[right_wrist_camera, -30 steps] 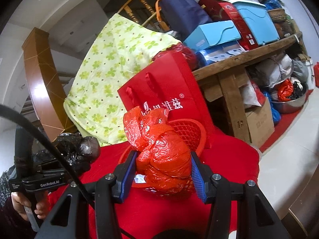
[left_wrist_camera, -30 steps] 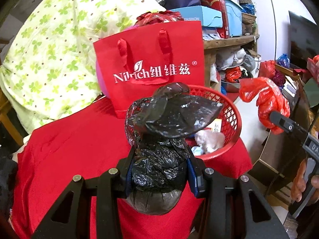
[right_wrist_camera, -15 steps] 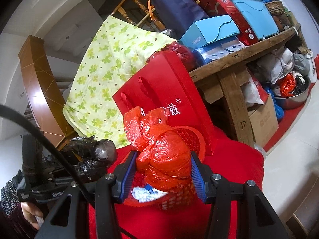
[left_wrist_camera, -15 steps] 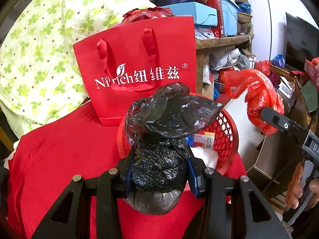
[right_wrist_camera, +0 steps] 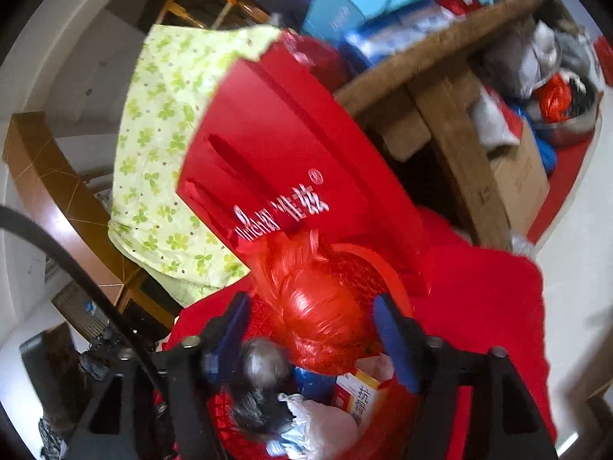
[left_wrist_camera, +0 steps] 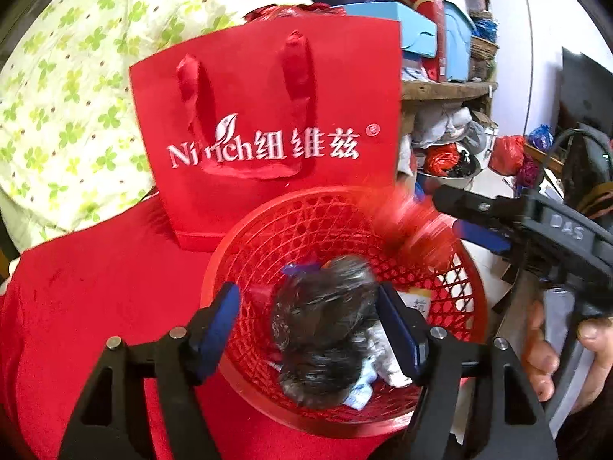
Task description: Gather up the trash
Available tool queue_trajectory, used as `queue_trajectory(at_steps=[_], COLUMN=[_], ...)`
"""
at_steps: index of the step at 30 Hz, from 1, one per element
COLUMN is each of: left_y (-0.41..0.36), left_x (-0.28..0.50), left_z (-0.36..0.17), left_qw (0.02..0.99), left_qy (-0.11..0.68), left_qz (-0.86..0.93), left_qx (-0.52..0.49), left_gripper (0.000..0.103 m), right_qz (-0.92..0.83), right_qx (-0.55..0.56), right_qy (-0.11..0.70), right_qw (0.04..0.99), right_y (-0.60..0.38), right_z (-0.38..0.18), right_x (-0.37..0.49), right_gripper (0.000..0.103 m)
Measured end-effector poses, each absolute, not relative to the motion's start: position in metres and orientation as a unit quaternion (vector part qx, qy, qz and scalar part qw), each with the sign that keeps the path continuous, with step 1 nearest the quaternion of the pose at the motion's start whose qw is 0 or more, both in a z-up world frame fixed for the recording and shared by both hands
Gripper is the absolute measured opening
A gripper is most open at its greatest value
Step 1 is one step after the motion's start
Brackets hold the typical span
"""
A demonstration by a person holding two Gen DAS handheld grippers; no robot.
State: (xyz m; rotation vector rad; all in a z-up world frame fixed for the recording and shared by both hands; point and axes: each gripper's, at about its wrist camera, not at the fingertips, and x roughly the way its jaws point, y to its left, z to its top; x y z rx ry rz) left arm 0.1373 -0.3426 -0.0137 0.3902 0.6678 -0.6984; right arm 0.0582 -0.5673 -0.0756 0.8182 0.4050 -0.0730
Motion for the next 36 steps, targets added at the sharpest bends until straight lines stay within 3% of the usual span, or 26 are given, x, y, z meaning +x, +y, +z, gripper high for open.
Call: queue_trajectory(at_steps=[6,22,25,27,36], left_y=[-0.309,-0.164,-0.139,-0.123,-0.066], left_x=[0.128,0.101,0.091,0.085,0.054], left_z=[-0.006,0.031,0.040,0.046,0.069], left_qw=[0.884,0.932,0.941,0.946,0.962], left_qy=[0.301,0.279,0.263,0.252,0.219], left_qz=[-0.301,-0.154,-0.127,-0.107,-0.062], left_qx=[0.195,0.171,0.173,0.172,0.154], left_gripper=[0.087,0.087,0.088,0.100,0.101], right_qz=[-0.038,-0.026,-0.023,-0.023,-0.049], right_qx=[0.365,0.153,0.140,0.130,0.129], right_qy=[0.184,0.189,0.195,0.199,0.203], right_qw=[0.912,0.970,0.970,0.971,0.969], right_y=[-0.546,-0.378,-0.350,-0.331,-0.287], right_z=[-0.072,0.008,0.014,0.020,0.041], right_x=[0.041,-0.024,-0.028,-0.031,-0.034], right_gripper=[0.077,0.077,0.077,0.077,0.077])
